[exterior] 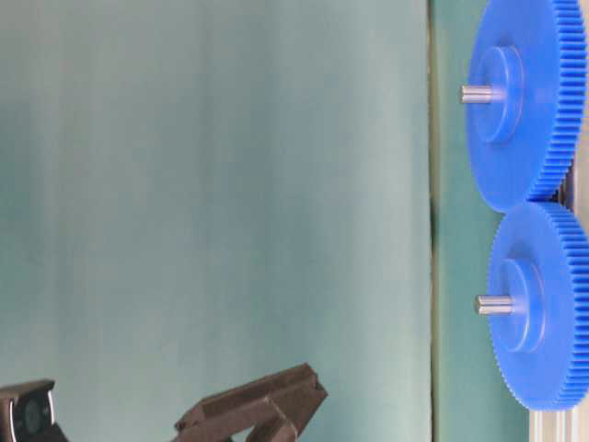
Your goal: Insert the small gear onto the shaft.
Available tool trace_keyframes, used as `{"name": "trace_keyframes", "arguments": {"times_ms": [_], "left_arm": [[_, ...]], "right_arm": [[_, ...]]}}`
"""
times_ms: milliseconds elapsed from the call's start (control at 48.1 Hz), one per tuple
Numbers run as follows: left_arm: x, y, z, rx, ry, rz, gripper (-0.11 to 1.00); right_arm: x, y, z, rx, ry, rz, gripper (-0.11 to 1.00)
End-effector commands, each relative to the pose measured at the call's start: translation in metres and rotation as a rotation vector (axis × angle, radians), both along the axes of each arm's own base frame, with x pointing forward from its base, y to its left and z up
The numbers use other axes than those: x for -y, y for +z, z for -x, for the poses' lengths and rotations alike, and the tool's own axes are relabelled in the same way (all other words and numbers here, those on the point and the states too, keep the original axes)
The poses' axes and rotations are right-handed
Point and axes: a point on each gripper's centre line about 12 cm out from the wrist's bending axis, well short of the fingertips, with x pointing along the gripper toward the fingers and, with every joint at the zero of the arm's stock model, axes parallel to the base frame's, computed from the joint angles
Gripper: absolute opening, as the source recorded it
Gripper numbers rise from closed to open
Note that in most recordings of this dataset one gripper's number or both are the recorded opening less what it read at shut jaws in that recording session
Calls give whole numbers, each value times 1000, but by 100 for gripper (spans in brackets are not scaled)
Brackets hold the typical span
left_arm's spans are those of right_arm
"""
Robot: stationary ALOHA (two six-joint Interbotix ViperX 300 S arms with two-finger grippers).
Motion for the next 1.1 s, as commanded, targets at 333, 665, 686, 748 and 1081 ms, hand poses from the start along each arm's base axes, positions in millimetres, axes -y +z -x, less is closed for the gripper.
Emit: {"name": "trace_keyframes", "arguments": {"times_ms": [333,665,686,748,1081], "left_arm": [[5,22,32,105,-6,-14,52],[16,23,68,227,-37,-25,29],[17,22,70,233,-38,-24,27],[19,21,77,256,-48,-26,21],[25,28,115,385,-64,-33,7]], "right_arm": [[-2,0,28,64,3,4,14],[-2,-8,31,41,1,5,14],[-2,-8,32,38,-1,4,14],[-1,-8,33,43,-4,4,14],[1,-16,43,71,-23,14,14]]}}
